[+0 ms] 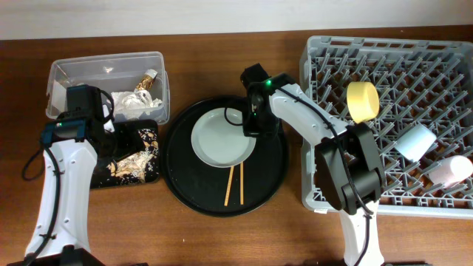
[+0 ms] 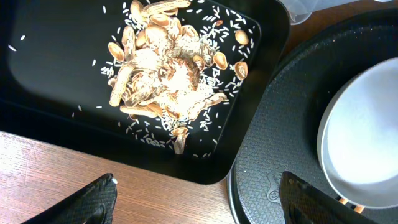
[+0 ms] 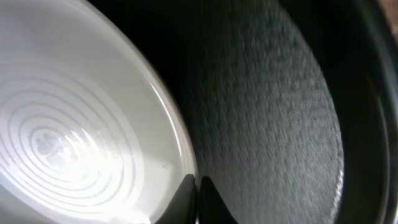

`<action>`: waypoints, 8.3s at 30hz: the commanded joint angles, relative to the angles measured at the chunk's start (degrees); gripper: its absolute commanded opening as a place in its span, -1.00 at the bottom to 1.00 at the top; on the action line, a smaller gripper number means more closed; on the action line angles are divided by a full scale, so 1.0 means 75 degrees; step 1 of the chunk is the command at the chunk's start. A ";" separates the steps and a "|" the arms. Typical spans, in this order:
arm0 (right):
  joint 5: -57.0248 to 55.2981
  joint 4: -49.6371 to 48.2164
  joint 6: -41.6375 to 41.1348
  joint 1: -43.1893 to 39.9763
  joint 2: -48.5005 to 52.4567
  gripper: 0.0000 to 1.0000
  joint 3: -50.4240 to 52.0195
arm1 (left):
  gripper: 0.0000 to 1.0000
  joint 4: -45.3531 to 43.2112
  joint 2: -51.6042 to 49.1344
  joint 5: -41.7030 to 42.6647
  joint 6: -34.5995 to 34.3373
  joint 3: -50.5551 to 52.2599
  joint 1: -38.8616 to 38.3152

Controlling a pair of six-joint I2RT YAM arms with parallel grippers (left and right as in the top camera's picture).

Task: Sort waste into correct bins and load items into the dishwasher rack

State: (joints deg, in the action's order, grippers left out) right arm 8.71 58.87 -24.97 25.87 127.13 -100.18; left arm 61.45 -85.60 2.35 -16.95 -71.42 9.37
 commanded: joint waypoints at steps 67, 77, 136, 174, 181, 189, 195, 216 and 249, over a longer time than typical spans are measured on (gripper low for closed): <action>0.1107 0.1440 0.2008 -0.4028 -0.3774 0.19 -0.0210 | 0.87 -0.0154 0.0131 0.0055 -0.0047 -0.0035 0.0023; 0.0527 0.1953 0.1577 -0.0373 -0.3019 0.23 -0.0163 | 0.88 -0.0154 0.0131 0.0055 -0.0047 -0.0032 0.0023; -0.0656 0.1658 0.1961 -0.2302 -0.3235 -0.86 0.1789 | 0.89 -0.0152 0.0131 0.0055 -0.0047 -0.0032 0.0023; -0.0052 -0.0125 -0.0277 0.1478 -0.0481 0.45 0.1017 | 0.89 -0.0152 0.0131 0.0055 -0.0047 -0.0032 0.0023; -0.0050 -0.0096 -0.0804 0.1556 -0.0166 0.12 0.1093 | 0.89 -0.0152 0.0131 0.0055 -0.0047 -0.0032 0.0023; -0.0055 -0.0090 -0.1201 0.1556 -0.0038 -0.41 0.1373 | 0.89 -0.0152 0.0131 0.0055 -0.0047 -0.0032 0.0023; -0.0052 -0.0082 -0.1343 0.1556 -0.0038 -0.76 0.1373 | 0.89 -0.0152 0.0131 0.0055 -0.0047 -0.0032 0.0023; -0.1049 0.1690 0.0973 -0.1480 -0.3381 -0.92 0.0513 | 0.89 -0.0152 0.0131 0.0055 -0.0047 -0.0032 0.0023; 0.0562 0.2247 0.3354 -0.3401 -0.3520 0.03 0.1236 | 0.99 0.0268 0.0131 0.0029 0.1416 -0.0035 -0.1728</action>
State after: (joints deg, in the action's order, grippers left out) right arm 11.09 73.36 -1.98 0.19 101.65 -90.89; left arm 59.59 -85.60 2.76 -8.58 -71.46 -3.40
